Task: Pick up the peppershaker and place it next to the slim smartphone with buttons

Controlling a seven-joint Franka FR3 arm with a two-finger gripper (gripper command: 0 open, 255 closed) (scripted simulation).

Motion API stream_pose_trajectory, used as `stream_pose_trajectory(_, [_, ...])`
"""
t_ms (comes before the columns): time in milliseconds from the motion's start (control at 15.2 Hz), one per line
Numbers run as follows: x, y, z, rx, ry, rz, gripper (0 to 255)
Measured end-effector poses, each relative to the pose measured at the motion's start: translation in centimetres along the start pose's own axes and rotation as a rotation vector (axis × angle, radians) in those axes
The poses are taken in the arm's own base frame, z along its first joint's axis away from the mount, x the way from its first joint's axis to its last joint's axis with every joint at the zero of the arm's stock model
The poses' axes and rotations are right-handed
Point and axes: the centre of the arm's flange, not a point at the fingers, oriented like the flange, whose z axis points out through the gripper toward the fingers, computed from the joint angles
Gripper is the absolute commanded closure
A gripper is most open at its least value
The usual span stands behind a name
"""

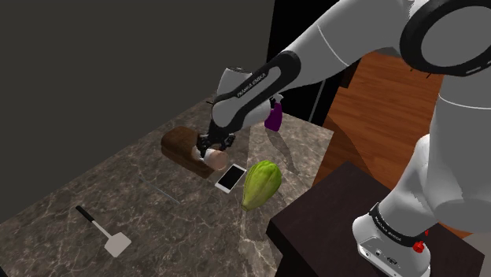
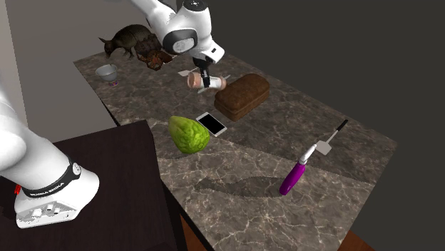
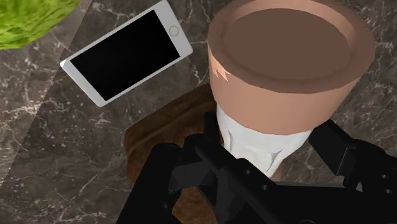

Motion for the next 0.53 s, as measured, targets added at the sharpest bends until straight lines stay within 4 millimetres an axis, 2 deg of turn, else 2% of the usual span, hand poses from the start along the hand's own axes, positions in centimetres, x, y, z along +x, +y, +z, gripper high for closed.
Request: stream_pose_trajectory(528, [-8.4,-6.3,0.6,0.000,0.000,0.000,255])
